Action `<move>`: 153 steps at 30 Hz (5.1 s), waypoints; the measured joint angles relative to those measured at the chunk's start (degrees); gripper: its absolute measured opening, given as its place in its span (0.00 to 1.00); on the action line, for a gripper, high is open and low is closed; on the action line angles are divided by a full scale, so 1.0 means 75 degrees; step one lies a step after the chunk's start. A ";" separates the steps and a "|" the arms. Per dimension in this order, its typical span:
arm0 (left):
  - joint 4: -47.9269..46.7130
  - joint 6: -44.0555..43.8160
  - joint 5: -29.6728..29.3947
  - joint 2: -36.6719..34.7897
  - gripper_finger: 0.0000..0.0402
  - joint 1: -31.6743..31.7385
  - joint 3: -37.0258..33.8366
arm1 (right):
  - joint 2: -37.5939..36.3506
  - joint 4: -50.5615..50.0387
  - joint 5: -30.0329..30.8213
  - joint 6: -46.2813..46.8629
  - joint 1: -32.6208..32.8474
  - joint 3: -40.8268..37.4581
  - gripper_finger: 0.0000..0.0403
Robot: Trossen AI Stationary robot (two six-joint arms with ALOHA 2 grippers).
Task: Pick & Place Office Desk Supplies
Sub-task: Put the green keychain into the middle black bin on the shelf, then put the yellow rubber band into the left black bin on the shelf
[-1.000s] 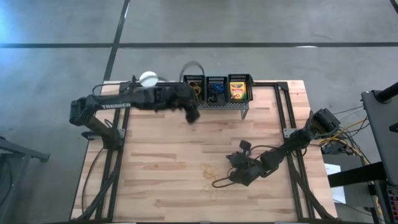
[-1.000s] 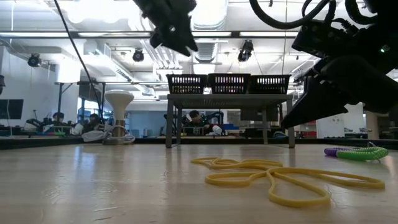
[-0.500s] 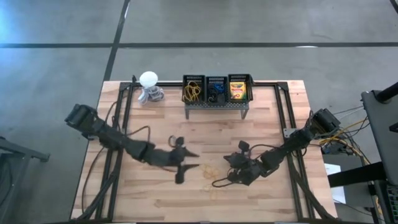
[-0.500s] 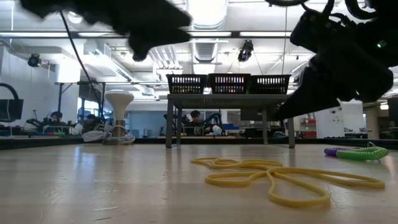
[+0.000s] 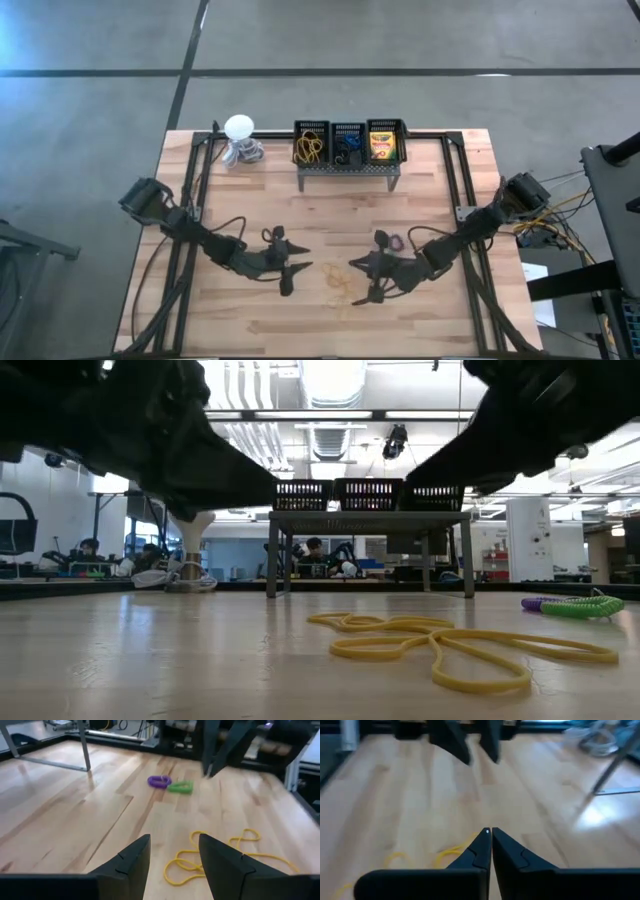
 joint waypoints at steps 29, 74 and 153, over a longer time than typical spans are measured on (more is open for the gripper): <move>-0.0060 -0.0052 -0.0003 0.0596 0.43 0.0187 0.0216 | -0.1650 -0.6942 -0.3606 -0.0247 -0.0050 -0.0159 0.32; -0.0447 -0.0196 0.0000 0.0590 0.43 0.0245 0.0216 | -0.0946 0.0475 -0.3765 -0.4055 -0.4804 0.1252 0.04; -0.2251 -0.0645 0.0801 0.2507 0.43 0.0780 0.2346 | 0.1077 0.0901 -0.2548 -0.0976 -0.0315 -0.0159 0.20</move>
